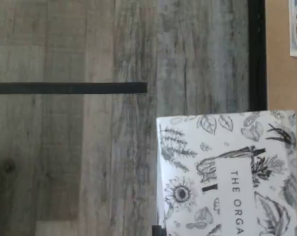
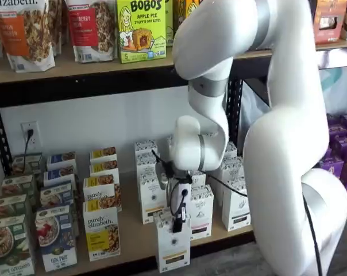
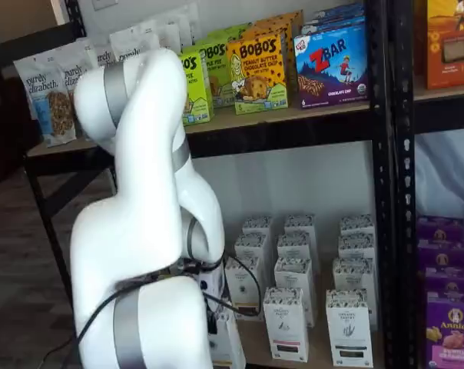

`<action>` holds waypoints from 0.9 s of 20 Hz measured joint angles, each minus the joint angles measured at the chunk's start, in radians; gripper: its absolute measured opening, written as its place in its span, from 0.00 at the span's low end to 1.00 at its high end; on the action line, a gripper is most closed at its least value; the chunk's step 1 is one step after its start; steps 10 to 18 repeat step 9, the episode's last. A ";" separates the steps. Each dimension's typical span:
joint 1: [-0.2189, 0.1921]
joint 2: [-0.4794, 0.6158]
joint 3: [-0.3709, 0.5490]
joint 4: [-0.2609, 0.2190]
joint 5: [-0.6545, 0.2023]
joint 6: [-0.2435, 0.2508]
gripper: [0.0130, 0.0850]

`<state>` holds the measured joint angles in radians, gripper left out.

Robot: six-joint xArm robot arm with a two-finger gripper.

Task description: Pick up the white box with a yellow strip in the middle, on the bottom shelf, the fourth box from the left

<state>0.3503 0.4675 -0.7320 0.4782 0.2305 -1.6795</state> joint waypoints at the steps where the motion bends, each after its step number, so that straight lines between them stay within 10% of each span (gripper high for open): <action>1: -0.003 -0.018 0.018 -0.010 0.001 0.007 0.50; 18: -0.017 -0.159 0.138 -0.058 0.024 0.042 0.50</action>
